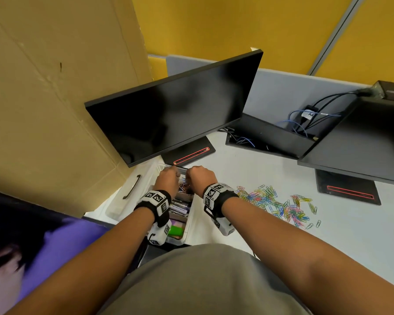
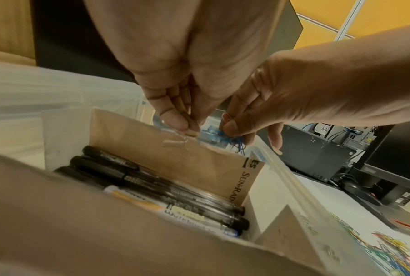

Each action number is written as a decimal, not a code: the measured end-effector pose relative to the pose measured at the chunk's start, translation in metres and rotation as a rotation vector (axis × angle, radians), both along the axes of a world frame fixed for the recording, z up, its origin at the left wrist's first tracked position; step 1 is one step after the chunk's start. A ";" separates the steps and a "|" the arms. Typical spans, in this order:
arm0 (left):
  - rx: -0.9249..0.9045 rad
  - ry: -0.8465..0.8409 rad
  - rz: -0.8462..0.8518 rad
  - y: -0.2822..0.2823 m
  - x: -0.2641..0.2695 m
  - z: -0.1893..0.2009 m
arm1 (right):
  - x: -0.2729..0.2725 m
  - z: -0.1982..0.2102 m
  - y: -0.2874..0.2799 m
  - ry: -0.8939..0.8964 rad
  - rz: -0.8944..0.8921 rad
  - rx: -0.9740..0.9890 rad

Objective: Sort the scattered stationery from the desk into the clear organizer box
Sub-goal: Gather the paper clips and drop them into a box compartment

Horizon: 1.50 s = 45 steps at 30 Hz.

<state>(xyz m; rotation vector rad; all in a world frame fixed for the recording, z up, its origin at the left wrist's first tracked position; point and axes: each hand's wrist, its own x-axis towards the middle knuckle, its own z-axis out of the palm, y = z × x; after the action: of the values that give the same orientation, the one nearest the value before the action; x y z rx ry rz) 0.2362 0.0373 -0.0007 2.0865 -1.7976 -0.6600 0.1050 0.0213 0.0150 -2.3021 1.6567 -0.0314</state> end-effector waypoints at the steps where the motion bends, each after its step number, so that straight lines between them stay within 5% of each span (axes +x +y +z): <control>1: 0.001 0.003 0.000 0.000 0.000 0.000 | 0.000 0.000 0.000 0.013 0.010 -0.005; 6: 0.003 0.000 0.005 0.000 -0.001 0.000 | 0.000 -0.001 -0.001 -0.002 0.005 0.021; 14: 0.011 -0.025 0.001 0.001 -0.005 0.002 | -0.018 0.001 -0.008 -0.393 -0.199 0.092; 19: -0.012 -0.045 -0.028 -0.005 -0.022 0.008 | -0.044 -0.001 -0.009 -0.455 -0.262 0.097; 31: -0.025 -0.011 -0.242 -0.023 -0.103 0.010 | -0.144 -0.017 0.003 -0.346 -0.451 0.177; 45: 0.195 -0.103 -0.389 -0.026 -0.179 -0.026 | -0.254 -0.047 0.011 -0.079 -0.489 0.267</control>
<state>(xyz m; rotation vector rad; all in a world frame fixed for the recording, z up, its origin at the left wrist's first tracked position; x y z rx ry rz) 0.0571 0.0113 -0.0268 1.9288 -2.3125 -0.8703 -0.1487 0.0325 -0.0324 -1.6451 2.0018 -0.0067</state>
